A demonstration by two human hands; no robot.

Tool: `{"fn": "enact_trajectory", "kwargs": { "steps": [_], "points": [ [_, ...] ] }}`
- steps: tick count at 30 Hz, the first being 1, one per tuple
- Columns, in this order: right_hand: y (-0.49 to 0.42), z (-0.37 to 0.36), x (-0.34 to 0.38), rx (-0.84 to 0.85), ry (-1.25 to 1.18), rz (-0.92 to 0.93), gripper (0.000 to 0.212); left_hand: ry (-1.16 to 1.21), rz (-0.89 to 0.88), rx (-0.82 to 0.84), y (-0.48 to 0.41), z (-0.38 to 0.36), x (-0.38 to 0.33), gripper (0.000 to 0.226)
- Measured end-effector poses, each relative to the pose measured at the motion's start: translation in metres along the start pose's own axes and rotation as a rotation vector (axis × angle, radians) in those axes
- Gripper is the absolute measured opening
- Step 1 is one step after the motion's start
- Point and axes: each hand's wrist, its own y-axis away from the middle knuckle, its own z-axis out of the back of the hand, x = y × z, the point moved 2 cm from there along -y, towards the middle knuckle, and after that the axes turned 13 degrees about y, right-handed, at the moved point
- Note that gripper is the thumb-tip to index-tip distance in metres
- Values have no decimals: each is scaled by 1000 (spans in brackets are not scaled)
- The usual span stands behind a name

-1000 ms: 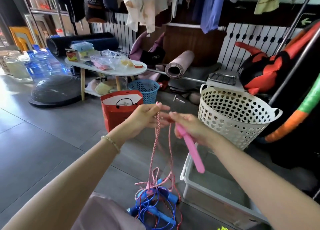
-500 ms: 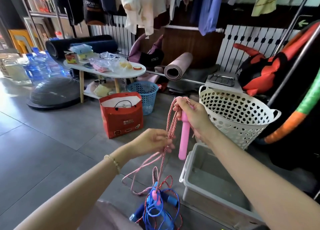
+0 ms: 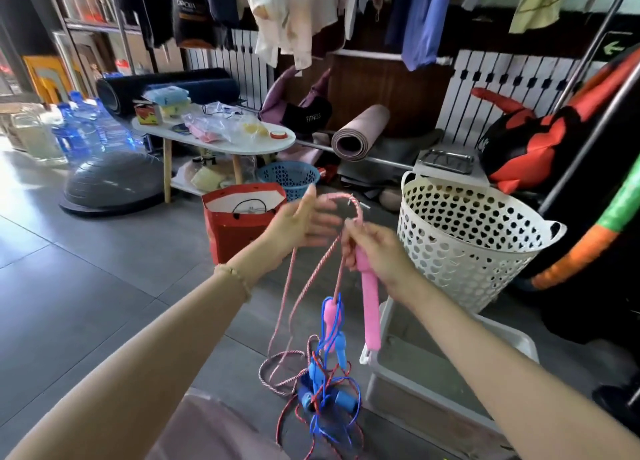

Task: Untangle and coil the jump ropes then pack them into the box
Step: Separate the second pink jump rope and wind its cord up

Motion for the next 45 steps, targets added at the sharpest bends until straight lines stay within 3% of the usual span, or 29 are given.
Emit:
{"fn": "enact_trajectory", "kwargs": {
  "steps": [2, 5, 11, 16, 18, 22, 26, 33, 41, 45],
  "points": [
    [-11, 9, 13, -23, -81, 26, 32, -132, 119, 131, 5, 8, 39, 48],
    [-25, 14, 22, -22, -139, 45, 32, -316, 46, 287, 18, 12, 87, 19],
    [-36, 22, 14, -48, -125, 47, 31, -349, -71, 268, 17, 13, 99, 14],
    [-33, 12, 6, 14, -136, 27, 32, -254, -47, 261, 20, 10, 115, 32],
    [-33, 9, 2, 11, -102, 25, 32, -290, -19, 249, 17, 12, 120, 39],
    [-31, 11, -6, -22, -52, -1, 32, -323, 122, 224, 12, 23, 128, 17],
    [-32, 15, -11, -69, -91, -10, 31, -340, 175, 340, 17, 29, 140, 30],
    [-35, 9, -10, -23, -164, -11, 31, -295, 84, 181, 13, 14, 153, 44],
    [-32, 16, -20, -33, -17, -1, 31, -599, 23, 180, 6, 25, 152, 30],
    [-27, 22, -32, -17, 130, -32, 29, -437, 114, 156, 5, 35, 145, 38]
  ]
}}
